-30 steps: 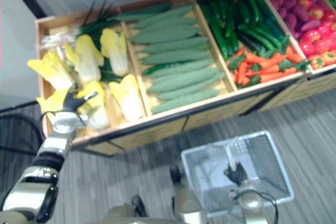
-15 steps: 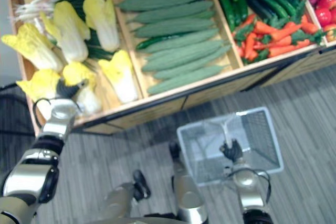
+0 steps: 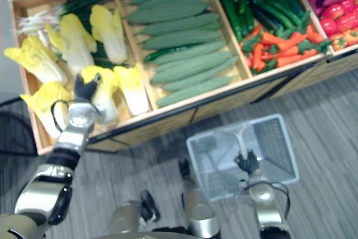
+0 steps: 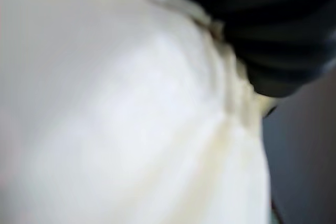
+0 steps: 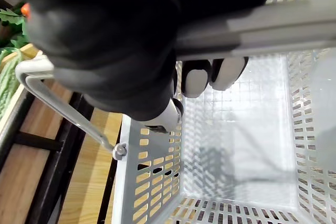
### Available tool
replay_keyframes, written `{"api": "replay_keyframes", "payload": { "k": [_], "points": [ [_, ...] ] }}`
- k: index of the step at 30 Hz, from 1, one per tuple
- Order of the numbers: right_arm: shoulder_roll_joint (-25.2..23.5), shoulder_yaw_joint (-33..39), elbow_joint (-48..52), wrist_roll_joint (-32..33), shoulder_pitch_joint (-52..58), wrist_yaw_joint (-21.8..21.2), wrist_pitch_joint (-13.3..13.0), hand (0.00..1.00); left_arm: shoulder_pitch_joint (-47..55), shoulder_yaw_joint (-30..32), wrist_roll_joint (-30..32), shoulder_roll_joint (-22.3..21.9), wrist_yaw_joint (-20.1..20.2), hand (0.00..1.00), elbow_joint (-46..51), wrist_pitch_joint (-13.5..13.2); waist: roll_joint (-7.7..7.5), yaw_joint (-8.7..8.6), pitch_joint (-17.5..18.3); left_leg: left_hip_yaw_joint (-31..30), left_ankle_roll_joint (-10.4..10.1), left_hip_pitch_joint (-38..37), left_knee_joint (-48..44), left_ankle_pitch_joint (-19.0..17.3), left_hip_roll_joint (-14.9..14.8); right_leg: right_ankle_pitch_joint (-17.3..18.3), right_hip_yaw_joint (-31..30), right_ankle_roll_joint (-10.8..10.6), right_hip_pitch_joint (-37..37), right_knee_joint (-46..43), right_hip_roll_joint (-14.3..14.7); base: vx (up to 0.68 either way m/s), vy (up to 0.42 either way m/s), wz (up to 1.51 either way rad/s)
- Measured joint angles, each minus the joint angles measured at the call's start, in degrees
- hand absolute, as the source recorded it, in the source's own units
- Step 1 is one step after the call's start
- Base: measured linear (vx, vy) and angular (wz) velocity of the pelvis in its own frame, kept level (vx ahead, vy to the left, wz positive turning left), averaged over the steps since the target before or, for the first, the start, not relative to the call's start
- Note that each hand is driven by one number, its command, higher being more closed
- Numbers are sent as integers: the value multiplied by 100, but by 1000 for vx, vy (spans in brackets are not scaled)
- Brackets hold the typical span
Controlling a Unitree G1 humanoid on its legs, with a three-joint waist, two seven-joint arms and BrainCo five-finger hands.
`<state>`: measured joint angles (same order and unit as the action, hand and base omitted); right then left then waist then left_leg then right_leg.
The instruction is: Pick vegetable in the basket
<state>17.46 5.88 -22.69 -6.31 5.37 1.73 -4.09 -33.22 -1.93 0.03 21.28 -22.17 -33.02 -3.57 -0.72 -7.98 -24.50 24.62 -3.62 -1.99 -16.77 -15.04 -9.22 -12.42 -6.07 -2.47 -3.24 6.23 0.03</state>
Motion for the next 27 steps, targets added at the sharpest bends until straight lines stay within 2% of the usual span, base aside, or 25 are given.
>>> {"api": "replay_keyframes", "payload": {
  "k": [1,4,5,7,9,11,13,14,15,16,17,18,20,21,22,23,24,25,26,27],
  "points": [
    [0,19,35,-2,57,-43,-1,100,32,14,-9,0,0,100,128,-33,7,1,9,8,3,-53,-11,-11,-4,4,-2,4,53,1,1,-94,-9,-7],
    [0,46,41,-57,264,-169,3,100,316,37,-331,2,21,100,565,-137,70,15,346,140,-21,-134,8,-53,-18,18,-99,21,54,28,33,-50,-12,-22],
    [0,50,41,-60,338,-205,10,100,494,61,-442,2,59,100,823,-169,110,10,537,161,-64,-208,70,-78,13,47,-179,64,52,29,52,-4,-5,-32],
    [2,52,41,-60,409,-211,23,100,743,121,-525,1,102,100,1151,-308,153,13,699,89,-76,-265,59,-84,102,50,-350,72,43,30,95,11,14,-47],
    [2,30,39,-61,390,-223,57,100,1178,362,-664,1,98,100,1733,-453,177,69,824,-1048,-57,-336,48,-76,390,29,-784,58,13,28,189,31,28,-97],
    [51,33,41,-57,301,-228,69,100,1621,481,-662,-33,1,100,2303,-554,245,79,1000,-1663,46,-365,191,-182,554,39,-1073,47,-144,30,241,-2,39,-105],
    [65,53,53,-57,325,-224,159,100,1824,469,-640,-228,3,100,2684,-658,254,79,1037,-1414,88,-558,418,-266,592,50,-1161,54,-168,31,287,-75,75,-90],
    [57,47,150,-57,381,-234,249,100,1913,465,-578,-374,1,100,2813,-726,238,86,1061,-1201,132,-670,537,-266,600,130,-1167,129,-165,29,281,-71,41,-73],
    [57,50,192,-57,398,-234,263,100,1961,464,-531,-430,4,100,2846,-754,277,73,1080,-1090,205,-733,631,-259,532,300,-1151,115,-174,22,297,-40,45,-97],
    [52,60,230,-56,435,-235,270,100,2032,471,-396,-510,1,100,2850,-765,353,73,1213,-799,224,-769,806,-194,459,265,-870,123,-432,-375,323,75,62,-98],
    [41,62,260,-54,461,-242,274,100,2026,468,-311,-516,-1,100,2859,-780,258,69,1281,-576,161,-868,875,-136,537,357,-311,196,-537,-641,187,109,78,-104],
    [35,94,260,-54,452,-243,279,100,2028,461,-269,-543,0,100,2859,-781,247,81,1279,-412,149,-932,853,-130,562,391,41,258,-574,-639,130,111,103,-108],
    [39,103,259,-55,366,-309,277,100,2072,472,51,-588,-32,100,2935,-740,370,131,1358,197,185,-959,857,-65,364,934,1662,1195,-731,-850,-46,56,73,-133],
    [34,96,258,-55,309,-355,273,100,2080,487,114,-565,-46,100,3010,-733,354,212,1364,343,186,-1023,869,-66,326,1004,2065,1290,-846,-1069,-157,93,-2,-162],
    [22,45,252,-46,247,-377,273,100,2129,494,126,-530,-46,100,3150,-721,178,277,1401,598,178,-1145,834,-80,475,901,2820,1387,-955,-1495,-522,106,-33,-178],
    [-8,-36,226,-32,210,-353,274,100,2248,487,122,-558,-17,100,3218,-712,66,373,1424,784,188,-1214,611,-92,510,534,3205,1424,-946,-1671,-593,86,-48,-181],
    [-40,-134,207,-20,154,-344,275,100,2340,474,122,-560,-12,100,3229,-713,2,416,1436,831,213,-1137,278,-96,470,372,3248,1535,-937,-1624,-588,21,-46,-168],
    [-104,-267,194,26,49,-336,268,100,2435,439,123,-527,-8,100,3222,-716,-119,487,1454,795,238,-932,-107,-255,443,67,3119,1518,-938,-1398,-530,-156,-58,-196],
    [-190,-423,216,37,-143,-346,245,100,2492,302,121,-557,30,100,3254,-718,-125,612,1524,952,473,-688,586,-5,405,15,2957,714,-855,-781,-251,-176,-47,-182],
    [-179,-446,214,52,-220,-346,212,100,2500,219,122,-617,46,100,3263,-734,-36,630,1497,1073,192,-676,452,-250,251,713,3338,1086,-885,-1238,-286,-180,-45,-175]
  ]
}}
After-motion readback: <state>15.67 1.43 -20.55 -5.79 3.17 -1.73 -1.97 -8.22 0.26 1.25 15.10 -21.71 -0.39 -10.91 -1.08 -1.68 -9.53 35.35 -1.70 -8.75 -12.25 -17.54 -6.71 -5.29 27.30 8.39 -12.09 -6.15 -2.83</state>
